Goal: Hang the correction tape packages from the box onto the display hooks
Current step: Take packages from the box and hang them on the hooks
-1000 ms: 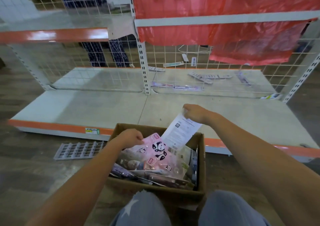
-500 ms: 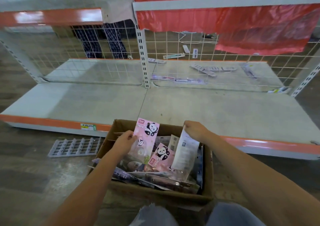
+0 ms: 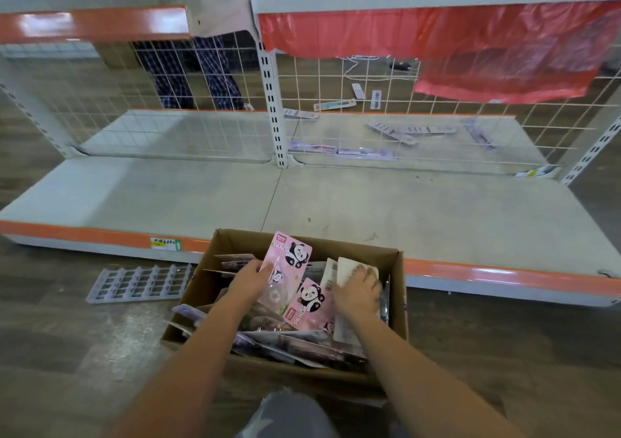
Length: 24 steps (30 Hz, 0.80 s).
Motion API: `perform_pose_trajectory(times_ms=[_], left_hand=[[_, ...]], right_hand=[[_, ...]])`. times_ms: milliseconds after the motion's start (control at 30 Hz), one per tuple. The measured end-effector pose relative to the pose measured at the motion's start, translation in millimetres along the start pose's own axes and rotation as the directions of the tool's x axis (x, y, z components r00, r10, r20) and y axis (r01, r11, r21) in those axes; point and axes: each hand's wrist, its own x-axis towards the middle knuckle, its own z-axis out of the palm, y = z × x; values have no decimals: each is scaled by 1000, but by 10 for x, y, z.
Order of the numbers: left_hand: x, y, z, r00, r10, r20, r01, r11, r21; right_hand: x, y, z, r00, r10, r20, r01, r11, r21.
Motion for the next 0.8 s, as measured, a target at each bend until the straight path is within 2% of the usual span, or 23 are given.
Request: perform_pose_trajectory(times_ms=[67, 133, 233, 333, 433, 533, 633, 800], left_hand=[[-37, 20, 0, 999, -7, 39, 9, 999, -45], [-54, 19, 10, 998, -9, 61, 13, 998, -56], [-62, 25, 81, 998, 16, 64, -12, 999, -50], [-20, 38, 150, 997, 45, 68, -42, 998, -54], [30, 54, 122, 992, 42, 120, -29, 993, -114], [7, 165, 3, 988, 22, 154, 15, 972, -232], [-87, 379, -191, 989, 17, 148, 33, 943, -332], [-472, 839, -636, 993, -12, 118, 76, 831, -551]], right_hand=[[-57, 9, 60, 990, 114, 88, -116, 993, 19], [-78, 42, 77, 979, 140, 149, -140, 990, -11], [-61, 145, -12, 979, 73, 188, -53, 992, -113], [66, 204, -224, 977, 16, 215, 8, 994, -108], [169, 190, -543, 973, 15, 232, -19, 1000, 16], [114, 40, -911, 946, -48, 320, -4, 987, 160], [9, -188, -1219, 906, -111, 409, -76, 907, 414], [-214, -631, -1713, 865, -151, 479, -211, 756, 619]])
